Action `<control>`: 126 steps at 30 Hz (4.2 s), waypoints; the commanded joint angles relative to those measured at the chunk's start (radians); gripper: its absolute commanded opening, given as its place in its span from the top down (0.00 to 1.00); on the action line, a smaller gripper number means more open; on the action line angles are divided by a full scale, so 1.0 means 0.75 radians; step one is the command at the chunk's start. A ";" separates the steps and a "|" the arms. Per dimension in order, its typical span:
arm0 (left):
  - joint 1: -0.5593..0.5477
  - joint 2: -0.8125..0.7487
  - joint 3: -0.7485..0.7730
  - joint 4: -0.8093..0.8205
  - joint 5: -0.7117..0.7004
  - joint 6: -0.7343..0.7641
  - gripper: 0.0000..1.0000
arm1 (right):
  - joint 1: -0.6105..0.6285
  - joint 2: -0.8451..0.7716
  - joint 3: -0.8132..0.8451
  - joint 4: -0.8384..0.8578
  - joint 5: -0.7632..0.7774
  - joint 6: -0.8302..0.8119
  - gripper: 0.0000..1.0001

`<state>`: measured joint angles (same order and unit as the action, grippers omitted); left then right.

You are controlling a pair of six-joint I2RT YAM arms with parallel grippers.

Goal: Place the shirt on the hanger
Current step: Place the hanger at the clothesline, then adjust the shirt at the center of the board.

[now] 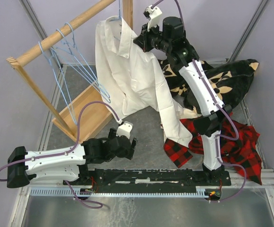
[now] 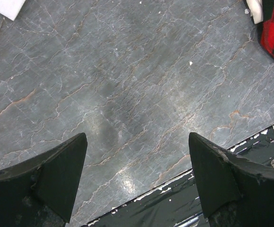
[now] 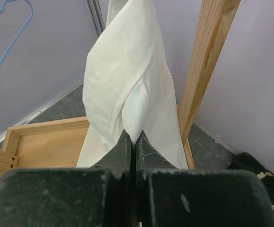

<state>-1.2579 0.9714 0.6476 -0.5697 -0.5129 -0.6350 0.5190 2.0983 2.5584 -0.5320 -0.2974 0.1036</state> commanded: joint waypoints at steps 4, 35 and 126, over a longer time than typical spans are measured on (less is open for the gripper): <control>0.002 -0.020 -0.005 0.036 0.003 -0.016 0.07 | 0.004 -0.019 0.061 0.061 0.020 -0.014 0.96; 0.002 0.008 -0.011 0.043 -0.009 -0.102 0.07 | 0.003 -1.374 -1.673 -0.345 0.550 0.362 0.01; 0.002 -0.212 -0.115 -0.051 0.017 -0.271 0.08 | 0.276 0.677 0.022 1.068 0.393 1.506 0.15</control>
<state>-1.2579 0.8181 0.5659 -0.6273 -0.4873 -0.7895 0.7002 2.5797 2.4607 0.1825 -0.0166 1.1923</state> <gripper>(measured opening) 0.920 0.847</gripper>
